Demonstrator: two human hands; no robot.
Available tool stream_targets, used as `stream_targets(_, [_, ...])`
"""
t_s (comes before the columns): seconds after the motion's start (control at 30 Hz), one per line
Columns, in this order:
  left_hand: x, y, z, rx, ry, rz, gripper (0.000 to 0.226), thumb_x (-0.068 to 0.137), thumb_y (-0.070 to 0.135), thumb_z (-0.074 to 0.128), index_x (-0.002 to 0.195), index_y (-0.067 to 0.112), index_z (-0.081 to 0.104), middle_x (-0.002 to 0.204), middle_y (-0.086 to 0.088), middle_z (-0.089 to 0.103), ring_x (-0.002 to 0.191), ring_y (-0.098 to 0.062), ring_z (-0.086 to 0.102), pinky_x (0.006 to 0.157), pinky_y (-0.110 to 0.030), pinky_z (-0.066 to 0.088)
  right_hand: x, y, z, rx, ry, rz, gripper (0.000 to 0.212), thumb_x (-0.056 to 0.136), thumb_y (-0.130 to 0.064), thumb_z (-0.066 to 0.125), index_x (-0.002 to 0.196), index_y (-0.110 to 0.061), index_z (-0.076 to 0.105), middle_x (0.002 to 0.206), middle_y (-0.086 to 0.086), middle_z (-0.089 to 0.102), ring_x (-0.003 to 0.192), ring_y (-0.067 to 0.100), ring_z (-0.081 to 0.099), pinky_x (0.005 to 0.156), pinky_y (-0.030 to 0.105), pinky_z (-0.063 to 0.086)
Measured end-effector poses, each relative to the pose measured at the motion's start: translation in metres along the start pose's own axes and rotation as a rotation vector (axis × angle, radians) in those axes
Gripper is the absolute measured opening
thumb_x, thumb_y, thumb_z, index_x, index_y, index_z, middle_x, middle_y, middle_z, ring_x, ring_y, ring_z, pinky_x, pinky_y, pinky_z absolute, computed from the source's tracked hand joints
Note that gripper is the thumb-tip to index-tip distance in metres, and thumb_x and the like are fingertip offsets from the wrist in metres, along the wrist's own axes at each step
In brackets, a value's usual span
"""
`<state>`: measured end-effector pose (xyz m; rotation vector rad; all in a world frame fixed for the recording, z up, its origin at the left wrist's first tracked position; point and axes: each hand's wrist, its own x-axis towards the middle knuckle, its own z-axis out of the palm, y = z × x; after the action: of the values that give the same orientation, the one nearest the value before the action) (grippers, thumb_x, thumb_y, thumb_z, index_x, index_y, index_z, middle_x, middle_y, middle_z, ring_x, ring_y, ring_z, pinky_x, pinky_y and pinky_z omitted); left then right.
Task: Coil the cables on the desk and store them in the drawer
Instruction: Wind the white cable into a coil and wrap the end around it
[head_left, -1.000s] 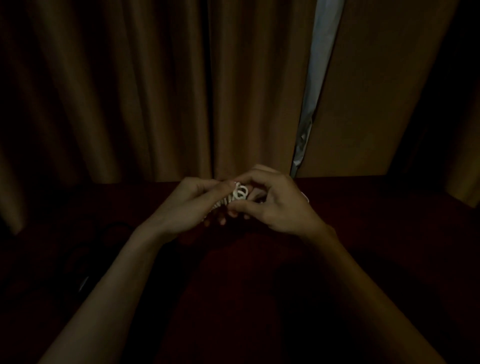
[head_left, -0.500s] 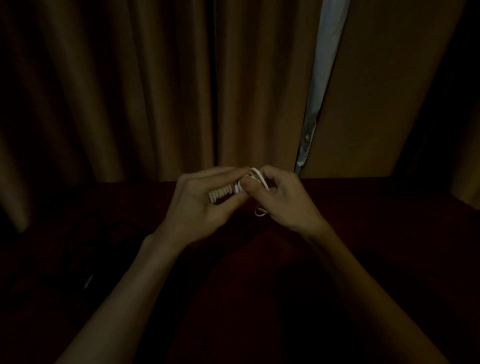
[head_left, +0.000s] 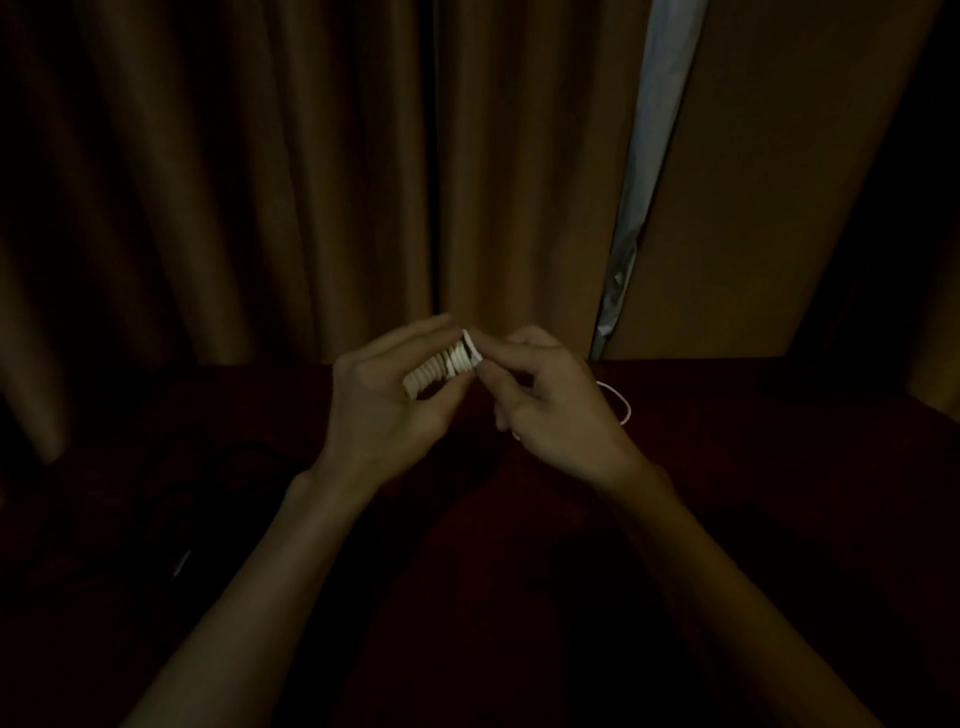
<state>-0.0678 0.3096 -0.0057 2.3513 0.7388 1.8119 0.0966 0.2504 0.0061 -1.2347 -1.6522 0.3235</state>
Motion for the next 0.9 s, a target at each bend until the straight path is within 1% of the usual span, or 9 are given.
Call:
stream_targets(0.07, [0.000, 0.007, 0.000, -0.165, -0.031, -0.181, 0.033, 0.079, 0.013, 0.087, 0.111, 0.016, 0.078, 0.110, 0.006, 0.076, 0.101, -0.002, 0.072, 0.088, -0.021, 0.057, 0.001, 0.000, -0.005, 0.100, 0.014, 0.041, 0.031, 0.099, -0.006, 0.063, 0.128, -0.011, 0.070, 0.106, 0.003, 0.059, 0.057, 0.009, 0.064, 0.063, 0.016, 0.048])
stream_targets(0.2, [0.003, 0.015, 0.001, -0.406, -0.065, -0.435, 0.035, 0.077, 0.009, 0.086, 0.110, 0.012, 0.077, 0.101, 0.008, 0.078, 0.095, -0.004, 0.073, 0.079, -0.015, 0.054, 0.001, -0.004, -0.010, 0.329, 0.037, 0.110, 0.027, 0.095, -0.001, 0.066, 0.122, -0.003, 0.071, 0.108, 0.011, 0.063, 0.060, 0.016, 0.068, 0.063, 0.032, 0.052])
stream_targets(0.27, [0.006, 0.017, -0.001, -0.428, -0.029, -0.457, 0.034, 0.077, 0.007, 0.086, 0.109, 0.010, 0.077, 0.100, 0.007, 0.077, 0.095, -0.004, 0.073, 0.080, -0.016, 0.054, 0.000, -0.004, -0.009, 0.325, -0.001, 0.109, 0.029, 0.101, -0.004, 0.058, 0.128, -0.009, 0.067, 0.103, 0.010, 0.061, 0.062, 0.012, 0.066, 0.063, 0.035, 0.048])
stream_targets(0.37, [0.007, 0.016, -0.001, -0.415, 0.006, -0.487, 0.031, 0.078, 0.010, 0.086, 0.105, 0.022, 0.077, 0.098, 0.009, 0.078, 0.096, -0.005, 0.074, 0.083, -0.020, 0.056, 0.000, -0.004, -0.006, 0.294, -0.058, 0.106, 0.035, 0.107, -0.008, 0.048, 0.138, -0.018, 0.061, 0.089, 0.008, 0.061, 0.061, 0.006, 0.060, 0.061, 0.021, 0.044])
stream_targets(0.53, [0.008, 0.018, -0.003, -0.404, -0.024, -0.523, 0.032, 0.077, 0.015, 0.087, 0.108, 0.015, 0.078, 0.098, 0.008, 0.078, 0.094, -0.005, 0.074, 0.080, -0.020, 0.057, 0.000, -0.006, -0.008, 0.373, -0.064, 0.123, 0.040, 0.101, -0.004, 0.058, 0.140, -0.014, 0.058, 0.125, 0.016, 0.058, 0.067, 0.019, 0.071, 0.070, 0.030, 0.056])
stream_targets(0.63, [0.012, 0.018, -0.012, -0.575, -0.154, -0.566, 0.026, 0.076, 0.018, 0.081, 0.101, 0.018, 0.076, 0.094, 0.006, 0.079, 0.089, -0.008, 0.074, 0.073, -0.018, 0.056, -0.002, -0.008, -0.019, 0.380, -0.098, 0.062, 0.042, 0.096, 0.000, 0.065, 0.135, -0.016, 0.061, 0.126, 0.008, 0.057, 0.071, 0.025, 0.074, 0.065, 0.024, 0.056])
stream_targets(0.7, [0.013, 0.017, -0.013, -0.669, -0.199, -0.621, 0.024, 0.074, 0.023, 0.077, 0.098, 0.017, 0.076, 0.090, -0.001, 0.079, 0.081, -0.011, 0.072, 0.068, -0.020, 0.055, -0.004, -0.010, -0.020, 0.367, -0.128, 0.033, 0.041, 0.095, 0.002, 0.066, 0.132, -0.015, 0.063, 0.126, 0.007, 0.055, 0.071, 0.025, 0.074, 0.070, 0.026, 0.058])
stream_targets(0.77, [0.014, 0.016, -0.012, -0.706, -0.203, -0.685, 0.025, 0.073, 0.024, 0.077, 0.095, 0.014, 0.077, 0.088, -0.006, 0.078, 0.079, -0.015, 0.069, 0.066, -0.023, 0.054, -0.005, -0.009, -0.018, 0.356, -0.142, 0.018, 0.041, 0.095, 0.002, 0.065, 0.133, -0.013, 0.063, 0.128, 0.010, 0.053, 0.070, 0.021, 0.072, 0.078, 0.028, 0.058])
stream_targets(0.9, [0.014, 0.019, -0.007, -0.720, -0.247, -0.794, 0.012, 0.079, 0.021, 0.076, 0.088, 0.013, 0.078, 0.082, -0.006, 0.077, 0.074, -0.012, 0.070, 0.061, -0.020, 0.051, -0.006, -0.004, -0.017, 0.300, -0.160, 0.002, 0.039, 0.097, -0.001, 0.063, 0.136, -0.008, 0.060, 0.124, 0.012, 0.049, 0.071, 0.017, 0.069, 0.078, 0.023, 0.055])
